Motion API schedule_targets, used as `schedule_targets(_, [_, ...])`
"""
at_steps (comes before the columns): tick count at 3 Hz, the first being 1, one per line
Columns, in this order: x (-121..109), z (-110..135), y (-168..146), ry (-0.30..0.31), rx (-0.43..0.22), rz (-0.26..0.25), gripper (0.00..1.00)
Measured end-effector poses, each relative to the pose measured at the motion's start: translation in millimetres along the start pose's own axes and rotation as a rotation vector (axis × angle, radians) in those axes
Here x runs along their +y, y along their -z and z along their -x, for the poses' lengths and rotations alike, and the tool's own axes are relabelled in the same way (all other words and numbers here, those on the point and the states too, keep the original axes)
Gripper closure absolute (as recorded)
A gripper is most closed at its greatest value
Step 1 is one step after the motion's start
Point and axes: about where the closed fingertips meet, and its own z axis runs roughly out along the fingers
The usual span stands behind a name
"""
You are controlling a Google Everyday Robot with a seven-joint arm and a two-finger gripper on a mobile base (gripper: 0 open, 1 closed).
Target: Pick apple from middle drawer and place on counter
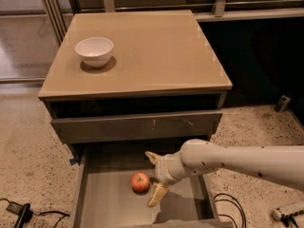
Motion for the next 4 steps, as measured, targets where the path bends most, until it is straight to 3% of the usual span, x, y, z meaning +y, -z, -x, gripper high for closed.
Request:
schedule_targets(2, [-1.1, -30.1, -64.3, 0.067, 0.016, 0.010, 0.00])
schedule_targets(4, [-7.6, -46.5, -108.3, 0.085, -0.031, 0.024, 0.00])
